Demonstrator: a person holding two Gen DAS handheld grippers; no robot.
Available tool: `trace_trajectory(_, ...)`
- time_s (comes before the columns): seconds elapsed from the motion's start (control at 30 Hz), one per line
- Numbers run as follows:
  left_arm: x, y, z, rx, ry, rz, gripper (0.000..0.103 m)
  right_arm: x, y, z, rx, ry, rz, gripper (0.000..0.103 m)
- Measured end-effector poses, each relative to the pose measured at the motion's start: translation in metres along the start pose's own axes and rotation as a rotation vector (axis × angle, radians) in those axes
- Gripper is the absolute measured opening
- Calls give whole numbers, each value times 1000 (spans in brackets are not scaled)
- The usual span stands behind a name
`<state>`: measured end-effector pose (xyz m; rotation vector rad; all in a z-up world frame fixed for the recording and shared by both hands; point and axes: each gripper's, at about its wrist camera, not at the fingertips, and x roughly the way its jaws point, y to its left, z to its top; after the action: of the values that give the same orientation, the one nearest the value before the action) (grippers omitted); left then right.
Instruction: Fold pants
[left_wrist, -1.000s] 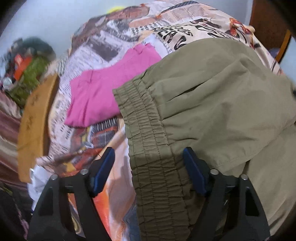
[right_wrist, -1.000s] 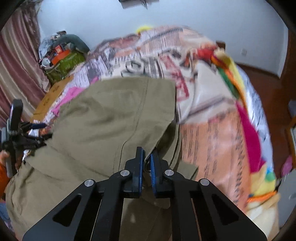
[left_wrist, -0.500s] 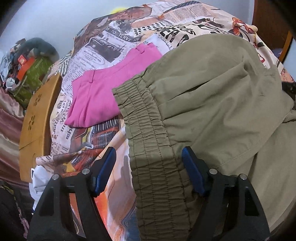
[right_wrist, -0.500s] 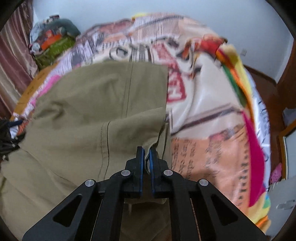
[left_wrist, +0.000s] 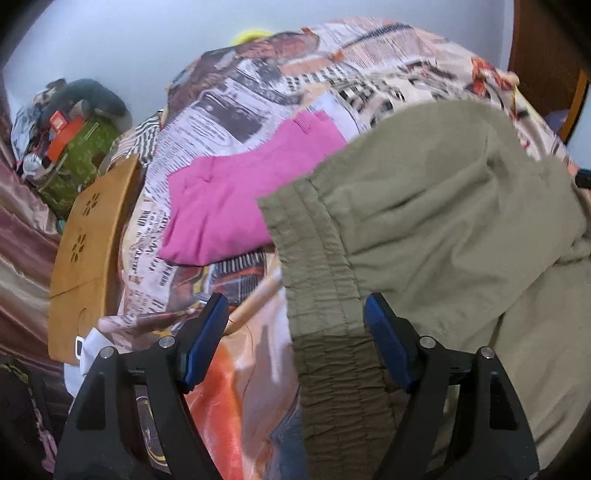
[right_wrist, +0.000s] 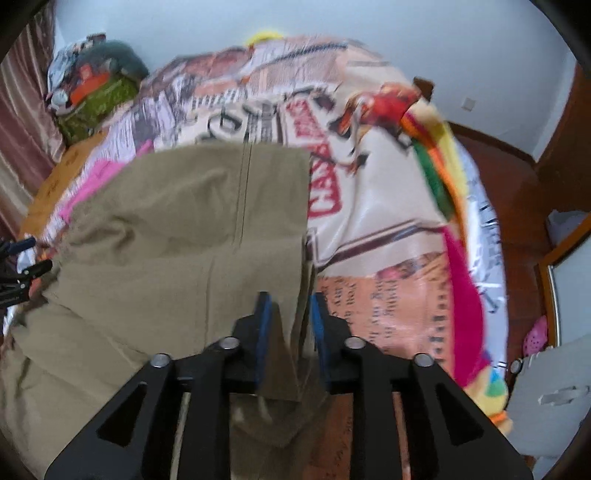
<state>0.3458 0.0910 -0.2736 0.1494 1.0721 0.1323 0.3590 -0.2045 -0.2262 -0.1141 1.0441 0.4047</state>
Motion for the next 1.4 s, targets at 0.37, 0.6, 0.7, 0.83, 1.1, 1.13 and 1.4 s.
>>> trace_trajectory(0.37,-45,40,42,-115,-119,10,89,-61,8,25,23,-201,13,69)
trace_trajectory(0.6,-27,44,71,-127,-108,18,89,-50,10,44,26,-232,25,77)
trace_trajectory(0.7,-6,39,80,-127,-73,3,89,-32,6,52,42,-218,24,77)
trace_trajectory(0.83,24,35,87,-133,-21,-16,89,-5,-2,59,70,-180,25,77)
trace_trajectory(1.1,78,38,90,-168,76,-50,89,48,-16,78,90,-115,28,77)
trace_trajectory(1.13,82,38,90,-176,84,-56,89,55,-16,81,86,-110,30,77)
trace_trajectory(1.4,105,32,85,-176,112,-106,89,95,-9,95,33,-71,24,73)
